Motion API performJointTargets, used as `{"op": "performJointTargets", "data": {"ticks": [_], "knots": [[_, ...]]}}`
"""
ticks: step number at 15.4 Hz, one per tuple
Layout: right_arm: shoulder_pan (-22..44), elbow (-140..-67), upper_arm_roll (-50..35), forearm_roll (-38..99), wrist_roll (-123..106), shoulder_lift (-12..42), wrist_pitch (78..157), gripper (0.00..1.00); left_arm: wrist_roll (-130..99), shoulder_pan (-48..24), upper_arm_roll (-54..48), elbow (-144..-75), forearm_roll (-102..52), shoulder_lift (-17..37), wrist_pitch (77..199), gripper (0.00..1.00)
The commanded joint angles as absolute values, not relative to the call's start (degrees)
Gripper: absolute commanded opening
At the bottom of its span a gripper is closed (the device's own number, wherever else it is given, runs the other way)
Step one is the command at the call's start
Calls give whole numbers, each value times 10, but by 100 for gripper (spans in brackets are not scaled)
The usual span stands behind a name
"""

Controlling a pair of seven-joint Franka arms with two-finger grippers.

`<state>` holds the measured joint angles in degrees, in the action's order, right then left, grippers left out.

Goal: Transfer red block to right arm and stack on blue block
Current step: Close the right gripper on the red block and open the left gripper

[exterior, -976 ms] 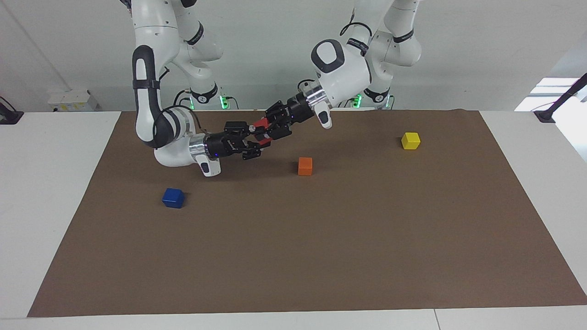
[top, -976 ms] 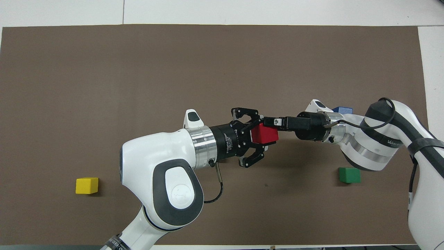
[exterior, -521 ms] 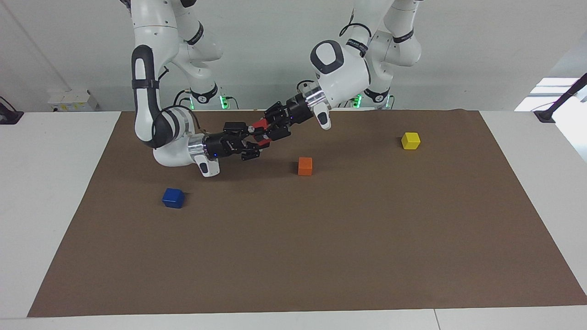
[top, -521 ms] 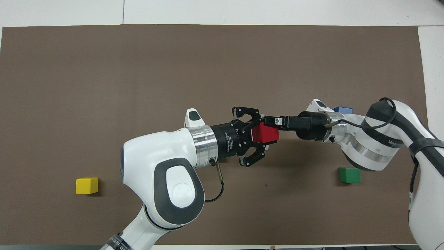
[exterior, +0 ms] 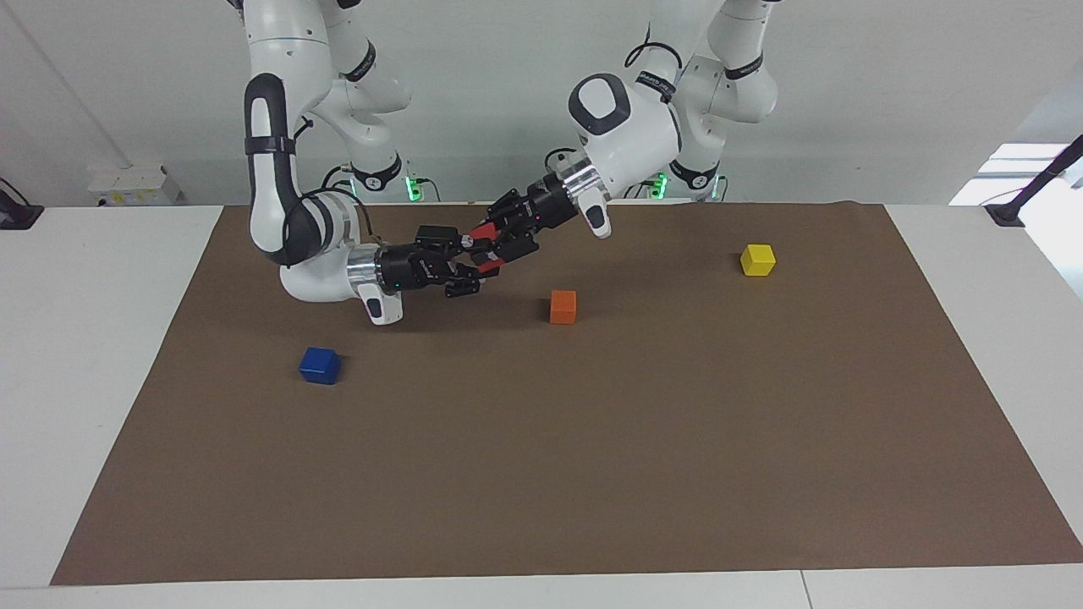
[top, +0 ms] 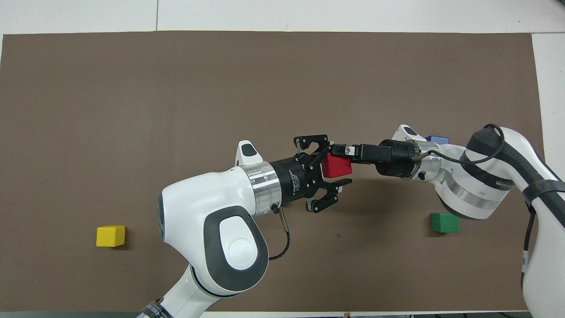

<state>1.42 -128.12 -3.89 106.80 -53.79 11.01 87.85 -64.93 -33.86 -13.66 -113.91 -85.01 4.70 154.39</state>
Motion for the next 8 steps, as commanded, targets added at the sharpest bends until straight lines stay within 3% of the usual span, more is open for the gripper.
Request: {"op": "performJointTargets", "data": {"ticks": [1,8], "knots": [[22,-1292,-43,1071,-522,91,895,0,-637,-354,-137,-1129,-856,59,1563,100],[35,-1289,-45,1071,-519,89,920,0,-640,-346,-136,-1135,-857,54,1558,100]]}}
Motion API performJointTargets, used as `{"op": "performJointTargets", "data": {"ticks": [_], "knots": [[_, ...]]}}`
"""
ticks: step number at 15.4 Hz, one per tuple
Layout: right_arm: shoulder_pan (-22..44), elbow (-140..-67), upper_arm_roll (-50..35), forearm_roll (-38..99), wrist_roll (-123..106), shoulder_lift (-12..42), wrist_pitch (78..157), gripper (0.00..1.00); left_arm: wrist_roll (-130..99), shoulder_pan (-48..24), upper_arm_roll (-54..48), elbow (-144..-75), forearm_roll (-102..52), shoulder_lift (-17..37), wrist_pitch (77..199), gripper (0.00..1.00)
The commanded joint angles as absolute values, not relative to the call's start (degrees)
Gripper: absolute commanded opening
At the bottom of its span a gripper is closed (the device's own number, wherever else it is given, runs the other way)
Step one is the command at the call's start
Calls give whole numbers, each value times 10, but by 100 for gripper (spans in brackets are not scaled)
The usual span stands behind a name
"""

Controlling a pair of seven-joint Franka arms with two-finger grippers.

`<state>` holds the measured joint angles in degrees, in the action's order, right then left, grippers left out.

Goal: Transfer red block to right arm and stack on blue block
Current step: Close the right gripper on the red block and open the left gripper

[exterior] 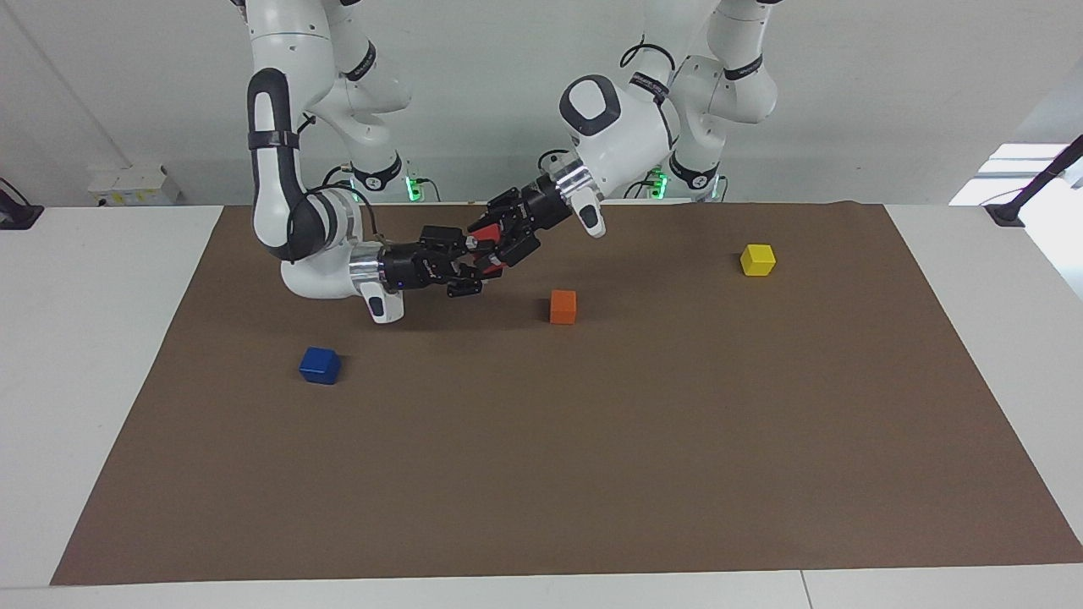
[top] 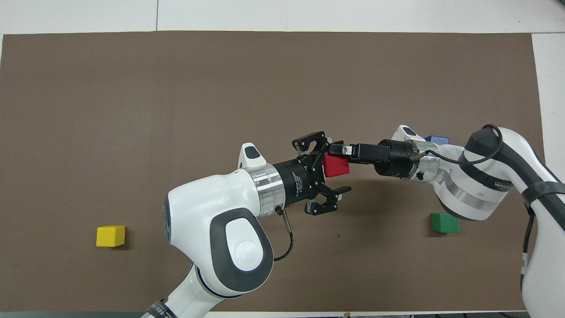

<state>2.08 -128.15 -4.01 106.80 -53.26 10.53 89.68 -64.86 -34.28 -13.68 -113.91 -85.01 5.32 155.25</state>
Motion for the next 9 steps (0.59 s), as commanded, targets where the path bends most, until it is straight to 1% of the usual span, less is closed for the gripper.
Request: {"op": "performJointTargets", "data": {"ticks": [1,6,9], "knots": [[36,-1289,-45,1072,-519,89,922,0,-641,-345,-136,-1136,-857,50,1557,100],[36,-1288,-45,1071,-519,89,925,0,-641,-314,-134,-1170,-857,7,1551,100],[36,-1288,-45,1071,-519,89,925,0,-642,-278,-134,-1190,-857,-17,1507,100]]}}
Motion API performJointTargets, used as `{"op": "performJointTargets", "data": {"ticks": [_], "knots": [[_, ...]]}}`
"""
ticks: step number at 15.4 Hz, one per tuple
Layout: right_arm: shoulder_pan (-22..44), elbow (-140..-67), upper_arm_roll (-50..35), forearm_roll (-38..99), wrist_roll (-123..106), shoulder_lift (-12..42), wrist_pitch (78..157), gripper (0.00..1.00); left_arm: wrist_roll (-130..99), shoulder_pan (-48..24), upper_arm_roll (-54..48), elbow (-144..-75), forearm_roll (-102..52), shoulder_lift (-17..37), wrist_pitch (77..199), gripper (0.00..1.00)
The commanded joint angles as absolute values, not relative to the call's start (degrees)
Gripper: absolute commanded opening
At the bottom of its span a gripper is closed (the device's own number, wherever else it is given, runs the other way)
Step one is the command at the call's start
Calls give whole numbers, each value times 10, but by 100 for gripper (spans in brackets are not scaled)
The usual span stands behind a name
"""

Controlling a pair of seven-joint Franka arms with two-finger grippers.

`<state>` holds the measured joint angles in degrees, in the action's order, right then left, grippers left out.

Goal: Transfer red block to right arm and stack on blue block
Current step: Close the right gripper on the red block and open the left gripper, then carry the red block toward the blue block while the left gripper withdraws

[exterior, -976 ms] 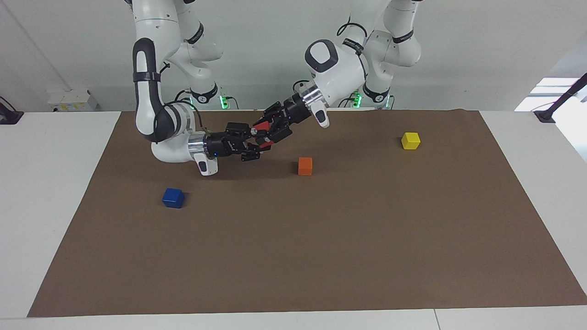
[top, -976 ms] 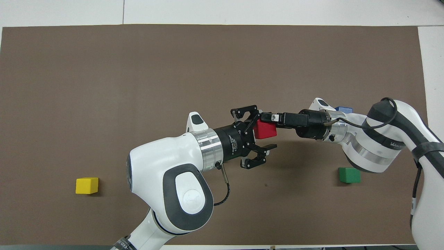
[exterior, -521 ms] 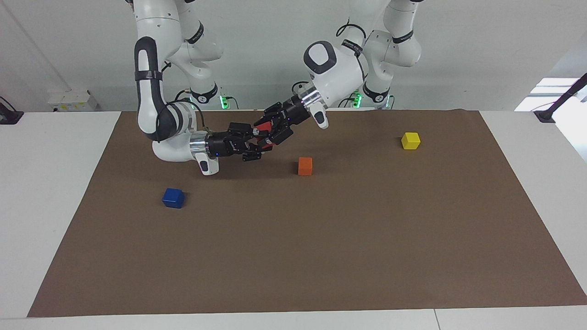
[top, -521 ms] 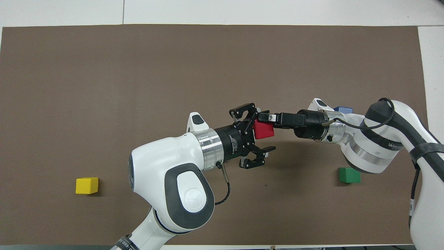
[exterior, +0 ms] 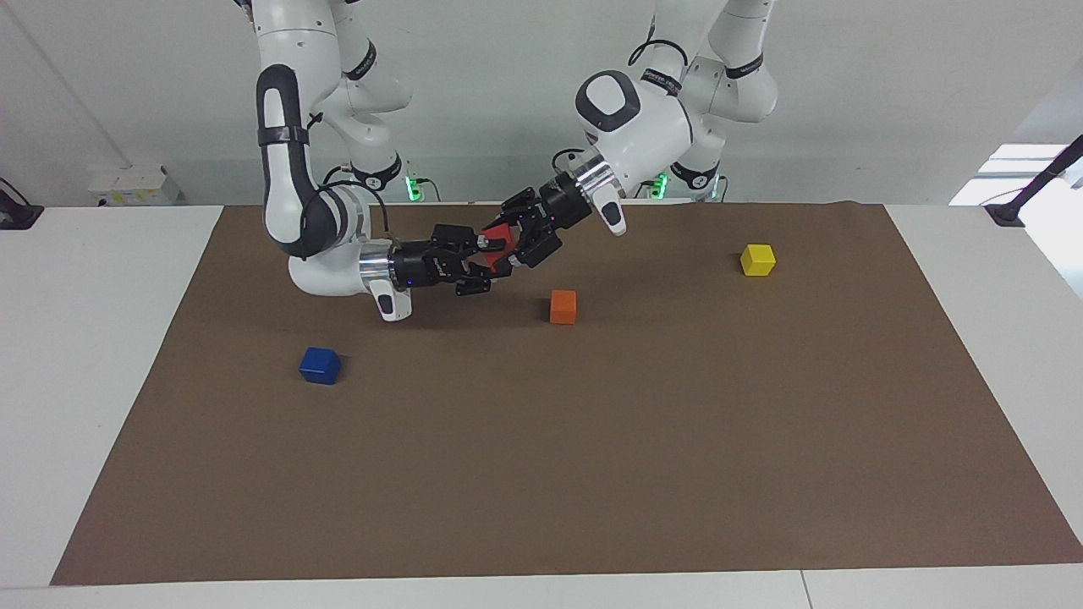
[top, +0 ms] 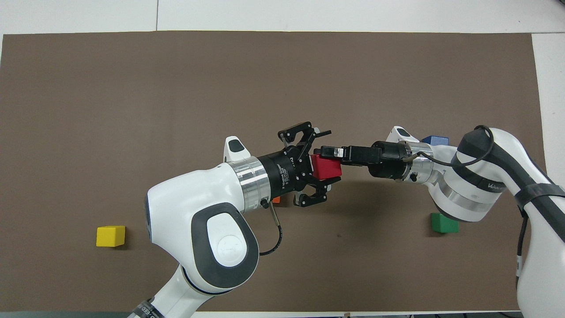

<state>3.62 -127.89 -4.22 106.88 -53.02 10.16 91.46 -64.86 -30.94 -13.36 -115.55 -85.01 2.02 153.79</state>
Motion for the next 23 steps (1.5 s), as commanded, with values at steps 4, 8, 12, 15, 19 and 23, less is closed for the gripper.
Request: {"op": "performJointTargets", "data": {"ticks": [4,8,12,15,19,23], "knots": [[37,-1285,-45,1071,-519,90,935,0,-642,-217,-133,-1251,-856,-78,1421,100],[46,-1284,-46,1073,-519,91,940,0,-640,-125,-130,-1297,-850,-124,1344,100],[47,-1272,-44,1065,-475,70,987,0,-641,-29,-130,-1291,-786,-118,1348,100],[42,-1232,-43,950,-388,49,1042,0,-639,21,-130,-1280,-707,-106,1363,100],[8,-1195,-40,792,-290,35,1052,0,-638,58,-130,-1274,-644,-92,1442,100],[-37,-1139,-40,615,-216,37,1045,0,-629,84,-130,-1270,-481,-75,1438,100]]}}
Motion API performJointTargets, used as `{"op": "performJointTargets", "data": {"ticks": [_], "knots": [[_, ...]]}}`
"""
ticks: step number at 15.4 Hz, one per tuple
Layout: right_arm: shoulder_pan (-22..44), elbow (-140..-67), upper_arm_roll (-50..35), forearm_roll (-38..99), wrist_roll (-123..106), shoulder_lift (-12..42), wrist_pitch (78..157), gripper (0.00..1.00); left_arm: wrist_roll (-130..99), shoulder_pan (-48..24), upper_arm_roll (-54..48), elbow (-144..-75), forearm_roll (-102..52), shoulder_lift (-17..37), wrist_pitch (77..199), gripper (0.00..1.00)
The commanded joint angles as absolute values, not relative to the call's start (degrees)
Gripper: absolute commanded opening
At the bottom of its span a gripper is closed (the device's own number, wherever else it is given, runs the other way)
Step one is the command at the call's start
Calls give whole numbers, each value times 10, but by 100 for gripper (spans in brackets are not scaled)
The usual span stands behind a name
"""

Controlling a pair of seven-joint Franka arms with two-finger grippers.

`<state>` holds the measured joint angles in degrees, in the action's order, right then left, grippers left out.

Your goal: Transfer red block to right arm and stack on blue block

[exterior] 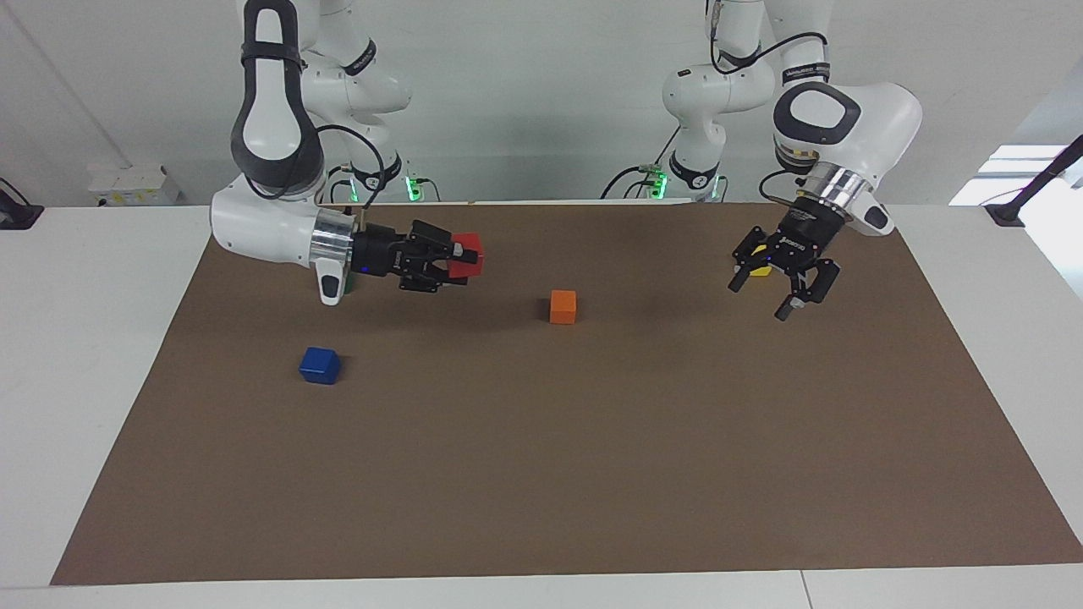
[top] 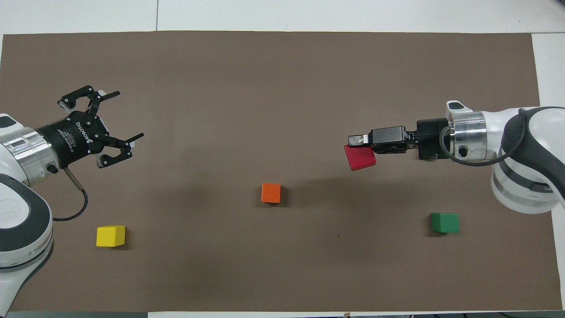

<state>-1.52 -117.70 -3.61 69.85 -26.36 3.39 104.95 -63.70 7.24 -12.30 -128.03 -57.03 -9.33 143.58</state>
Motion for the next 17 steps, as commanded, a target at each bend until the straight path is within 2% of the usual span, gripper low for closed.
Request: {"op": "performJointTargets", "data": {"ticks": [1,4,7,9,14,17], "knots": [[-47,-1116,-40,553,-194,41,1044,0,-628,84,-131,-1260,-416,-70,1429,100],[-63,-1059,-40,369,-140,52,1042,0,-599,104,-128,-1200,-247,-35,1335,100],[-57,-1025,-42,181,-82,54,1049,0,-525,128,-128,-1125,-184,-4,1240,100],[-58,-1020,-42,86,-80,62,1064,0,-457,134,-128,-1101,-130,3,1199,100],[-60,-1031,-42,-46,-53,71,1117,0,-240,127,-129,-1032,8,23,1060,100],[-55,-1048,-42,-90,-19,80,1163,0,-96,125,-130,-1035,50,12,1017,100]]}}
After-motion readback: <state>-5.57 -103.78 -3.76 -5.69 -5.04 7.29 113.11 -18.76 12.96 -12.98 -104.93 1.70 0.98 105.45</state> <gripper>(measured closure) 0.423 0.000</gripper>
